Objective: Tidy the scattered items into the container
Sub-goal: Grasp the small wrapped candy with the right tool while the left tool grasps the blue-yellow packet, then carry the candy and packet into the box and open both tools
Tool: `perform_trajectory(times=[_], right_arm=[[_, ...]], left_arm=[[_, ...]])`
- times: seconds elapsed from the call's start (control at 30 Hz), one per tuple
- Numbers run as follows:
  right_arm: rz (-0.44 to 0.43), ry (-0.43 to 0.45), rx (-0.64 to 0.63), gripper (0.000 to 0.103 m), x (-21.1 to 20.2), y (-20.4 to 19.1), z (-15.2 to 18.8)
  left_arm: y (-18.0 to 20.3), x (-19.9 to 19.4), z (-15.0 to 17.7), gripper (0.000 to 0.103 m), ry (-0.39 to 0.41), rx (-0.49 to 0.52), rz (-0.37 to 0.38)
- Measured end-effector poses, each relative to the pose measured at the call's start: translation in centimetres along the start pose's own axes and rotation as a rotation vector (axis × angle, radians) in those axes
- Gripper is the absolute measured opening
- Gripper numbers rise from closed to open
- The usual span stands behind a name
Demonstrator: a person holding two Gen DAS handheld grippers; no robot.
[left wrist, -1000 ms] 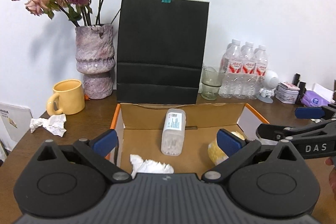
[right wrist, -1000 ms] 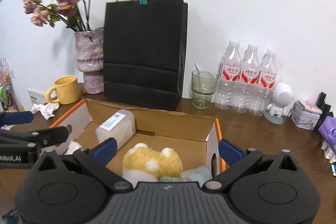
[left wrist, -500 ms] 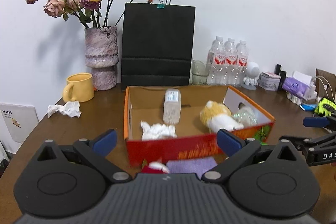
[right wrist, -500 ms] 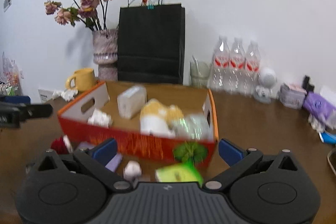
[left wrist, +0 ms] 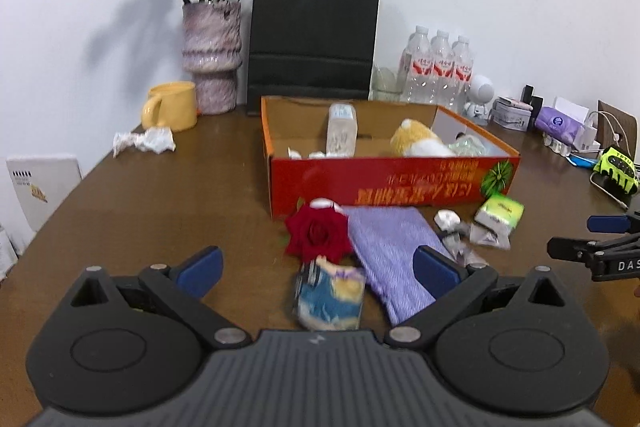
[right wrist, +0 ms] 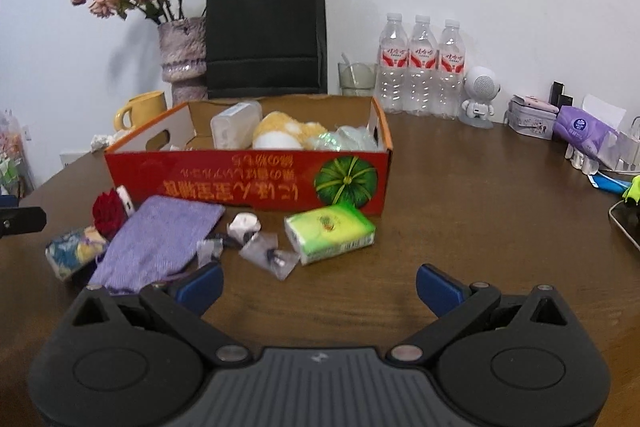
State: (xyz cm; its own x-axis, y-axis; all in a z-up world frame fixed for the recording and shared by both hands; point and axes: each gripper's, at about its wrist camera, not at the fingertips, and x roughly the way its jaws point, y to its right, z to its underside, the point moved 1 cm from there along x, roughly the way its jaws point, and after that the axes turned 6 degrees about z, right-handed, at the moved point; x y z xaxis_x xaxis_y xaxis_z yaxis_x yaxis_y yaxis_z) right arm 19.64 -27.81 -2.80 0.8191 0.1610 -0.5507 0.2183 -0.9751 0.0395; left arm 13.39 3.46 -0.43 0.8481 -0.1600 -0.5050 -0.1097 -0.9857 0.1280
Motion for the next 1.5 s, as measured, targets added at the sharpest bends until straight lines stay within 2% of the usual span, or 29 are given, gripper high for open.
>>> perform_trajectory(times=[0.2,0.33,0.53,0.63,0.67,0.73,0.77,0.8,0.9,1.27,1.5], right_arm=[[-0.034,-0.030,-0.021,0.100,0.9,-1.6,0.5],[-0.064,-0.031,-0.056,0.087,1.9,-3.2,0.3],[-0.109,-0.044,-0.104,0.065,4.2,-5.7,-1.3],[-0.112,-0.067,-0.116,0.055,5.7,-6.4,-1.6],[-0.109,-0.083,-0.118,0.052,6.2,-6.5,-1.6],[-0.118,-0.089,-0.112,0.035,6.6,-6.6,-1.5],[-0.131,-0.088,-0.112,0.030,6.5,-6.5,-1.4],[-0.140,-0.086,-0.114,0.017,6.3,-6.4,-1.4],[-0.143,-0.077,-0.112,0.016,5.8,-6.4,-1.0],[-0.145,-0.008,-0.022,0.014,2.8,-4.6,-0.3],[-0.143,0.020,0.014,0.014,1.5,-3.6,-0.2]], left_arm=[[0.5,1.5,1.2,0.103,-0.057,0.043,0.010],[0.9,2.7,1.8,0.098,-0.071,0.068,-0.004],[0.7,4.5,1.8,0.080,-0.095,0.070,-0.018],[0.7,5.2,2.0,0.065,-0.113,0.084,-0.025],[0.8,5.4,2.1,0.055,-0.121,0.095,-0.025],[1.0,5.5,2.2,0.046,-0.118,0.111,-0.015],[1.0,5.5,2.2,0.039,-0.116,0.114,-0.008],[1.0,5.5,2.2,0.035,-0.113,0.113,-0.005],[0.9,5.2,2.2,0.026,-0.097,0.100,-0.001],[0.8,1.4,2.3,0.026,0.011,0.037,0.010],[0.9,-0.2,0.7,0.026,0.077,0.017,0.027]])
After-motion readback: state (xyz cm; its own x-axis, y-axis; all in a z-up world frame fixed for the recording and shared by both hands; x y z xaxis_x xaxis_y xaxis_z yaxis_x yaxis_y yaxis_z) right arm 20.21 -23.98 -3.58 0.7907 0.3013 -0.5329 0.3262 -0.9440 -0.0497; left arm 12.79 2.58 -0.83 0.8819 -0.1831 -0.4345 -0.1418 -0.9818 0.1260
